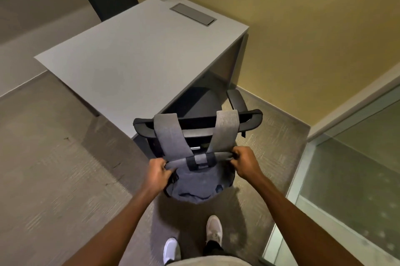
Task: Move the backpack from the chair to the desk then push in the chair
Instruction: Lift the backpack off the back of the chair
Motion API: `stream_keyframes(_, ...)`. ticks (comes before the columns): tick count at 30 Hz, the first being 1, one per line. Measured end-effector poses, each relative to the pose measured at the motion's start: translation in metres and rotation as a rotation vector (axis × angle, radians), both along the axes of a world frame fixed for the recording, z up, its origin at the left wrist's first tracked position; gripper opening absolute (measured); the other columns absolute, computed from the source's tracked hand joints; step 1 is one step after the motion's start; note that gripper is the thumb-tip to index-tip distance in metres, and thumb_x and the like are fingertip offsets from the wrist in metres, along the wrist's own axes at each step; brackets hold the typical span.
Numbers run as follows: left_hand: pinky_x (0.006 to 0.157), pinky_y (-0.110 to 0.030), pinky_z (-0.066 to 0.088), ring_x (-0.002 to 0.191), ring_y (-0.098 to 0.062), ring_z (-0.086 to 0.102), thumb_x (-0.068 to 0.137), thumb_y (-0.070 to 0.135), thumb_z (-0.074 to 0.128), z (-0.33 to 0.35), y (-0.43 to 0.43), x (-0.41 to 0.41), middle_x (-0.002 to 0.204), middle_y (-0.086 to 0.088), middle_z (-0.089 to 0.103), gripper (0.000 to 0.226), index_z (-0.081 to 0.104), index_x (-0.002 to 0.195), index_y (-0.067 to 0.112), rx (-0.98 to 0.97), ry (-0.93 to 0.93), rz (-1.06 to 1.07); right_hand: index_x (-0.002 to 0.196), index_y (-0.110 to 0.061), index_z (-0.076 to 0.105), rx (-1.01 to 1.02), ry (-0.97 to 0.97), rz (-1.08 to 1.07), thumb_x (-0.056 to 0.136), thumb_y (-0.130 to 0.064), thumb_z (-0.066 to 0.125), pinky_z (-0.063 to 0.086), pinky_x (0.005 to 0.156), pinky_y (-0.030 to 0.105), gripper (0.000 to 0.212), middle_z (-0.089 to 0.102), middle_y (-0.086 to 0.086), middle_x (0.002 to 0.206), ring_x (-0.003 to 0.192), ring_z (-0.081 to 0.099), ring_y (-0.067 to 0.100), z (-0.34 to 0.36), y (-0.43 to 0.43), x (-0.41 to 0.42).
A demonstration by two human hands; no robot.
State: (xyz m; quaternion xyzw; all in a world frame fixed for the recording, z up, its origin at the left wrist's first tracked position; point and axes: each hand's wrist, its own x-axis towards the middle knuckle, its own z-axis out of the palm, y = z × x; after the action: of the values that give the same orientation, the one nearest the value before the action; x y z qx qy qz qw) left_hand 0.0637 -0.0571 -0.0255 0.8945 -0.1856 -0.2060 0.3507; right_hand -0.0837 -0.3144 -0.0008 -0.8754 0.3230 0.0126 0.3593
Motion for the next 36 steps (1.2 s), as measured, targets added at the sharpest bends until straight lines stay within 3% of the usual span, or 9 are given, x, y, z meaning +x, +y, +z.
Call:
stream_keyframes(4, 0.044, -0.014, 0.039, 0.044, 0.005, 0.049, 0.089, 0.002, 0.081, 0.018, 0.003, -0.007, 0.052, 0.017, 0.055, 0.037, 0.066, 0.060, 0.020, -0.218, 0.022, 0.042, 0.092, 0.005, 0.077, 0.090, -0.126, 0.008, 0.087, 0.007, 0.070, 0.060, 0.082, 0.054, 0.009, 0.075, 0.026, 0.086, 0.086, 0.074, 0.041, 0.033, 0.002, -0.002)
stream_keyframes(8, 0.041, -0.013, 0.032, 0.043, 0.005, 0.044, 0.088, 0.016, 0.084, 0.036, 0.002, -0.013, 0.046, 0.020, 0.055, 0.042, 0.067, 0.056, 0.036, -0.356, 0.023, 0.048, 0.113, -0.008, 0.077, 0.224, -0.118, 0.075, 0.089, 0.005, 0.073, 0.061, 0.094, 0.035, 0.027, 0.074, -0.007, 0.094, 0.092, 0.071, 0.004, 0.067, -0.008, -0.008)
stream_keyframes(13, 0.046, -0.027, 0.034, 0.050, 0.003, 0.038, 0.085, 0.023, 0.088, 0.051, -0.003, -0.015, 0.048, 0.015, 0.049, 0.040, 0.060, 0.057, 0.015, -0.439, 0.002, 0.076, 0.116, -0.026, 0.074, 0.585, -0.099, 0.180, 0.089, -0.018, 0.079, 0.060, 0.088, 0.019, 0.028, 0.079, -0.013, 0.110, 0.108, 0.073, 0.005, 0.101, -0.028, -0.012)
stream_keyframes(15, 0.047, -0.028, 0.034, 0.051, 0.001, 0.039, 0.084, 0.027, 0.089, 0.057, -0.006, -0.016, 0.049, 0.015, 0.048, 0.042, 0.061, 0.055, 0.015, -0.451, 0.003, 0.080, 0.114, -0.020, 0.074, 0.681, -0.162, 0.114, 0.095, -0.026, 0.073, 0.059, 0.089, 0.023, 0.020, 0.079, -0.008, 0.108, 0.106, 0.073, 0.012, 0.105, -0.032, -0.006)
stream_keyframes(19, 0.043, -0.017, 0.032, 0.044, 0.002, 0.043, 0.087, 0.028, 0.085, 0.070, -0.012, -0.022, 0.046, 0.019, 0.052, 0.038, 0.065, 0.055, 0.036, -0.403, -0.057, 0.006, 0.130, 0.001, 0.064, 1.031, -0.314, -0.280, 0.101, -0.030, 0.064, 0.045, 0.094, 0.038, 0.043, 0.057, 0.014, 0.117, 0.112, 0.053, 0.031, 0.101, -0.040, 0.025)
stream_keyframes(22, 0.042, -0.020, 0.035, 0.046, 0.001, 0.046, 0.088, 0.026, 0.085, 0.075, -0.016, -0.022, 0.048, 0.015, 0.058, 0.033, 0.070, 0.058, 0.031, -0.365, -0.108, -0.040, 0.128, -0.003, 0.071, 1.216, -0.258, -0.357, 0.105, -0.033, 0.058, 0.057, 0.100, 0.040, 0.040, 0.072, 0.019, 0.126, 0.113, 0.071, 0.031, 0.108, -0.047, 0.051)
stream_keyframes(26, 0.049, -0.048, 0.050, 0.054, -0.007, 0.053, 0.089, 0.023, 0.084, 0.081, -0.022, -0.016, 0.063, -0.013, 0.073, 0.022, 0.078, 0.071, 0.011, -0.326, -0.119, -0.059, 0.133, 0.001, 0.065, 1.241, -0.227, -0.502, 0.103, -0.020, 0.056, 0.058, 0.092, 0.042, 0.038, 0.073, 0.020, 0.130, 0.112, 0.069, 0.029, 0.112, -0.060, 0.073)
stream_keyframes(30, 0.047, -0.040, 0.048, 0.055, -0.005, 0.054, 0.088, 0.023, 0.085, 0.082, -0.029, -0.013, 0.063, -0.011, 0.073, 0.022, 0.079, 0.070, 0.012, -0.338, -0.113, -0.078, 0.136, 0.003, 0.062, 1.286, -0.322, -0.620, 0.104, -0.006, 0.044, 0.054, 0.089, 0.043, 0.038, 0.076, 0.017, 0.111, 0.101, 0.066, 0.030, 0.116, -0.080, 0.072)
stream_keyframes(36, 0.047, -0.031, 0.047, 0.054, 0.002, 0.055, 0.088, 0.023, 0.086, 0.076, -0.040, -0.022, 0.059, 0.001, 0.073, 0.020, 0.080, 0.070, 0.016, -0.340, -0.080, -0.082, 0.153, 0.002, 0.044, 1.267, -0.638, -0.868, 0.108, 0.000, 0.040, 0.045, 0.115, 0.047, 0.046, 0.056, 0.021, 0.152, 0.140, 0.055, 0.035, 0.104, -0.097, 0.043)
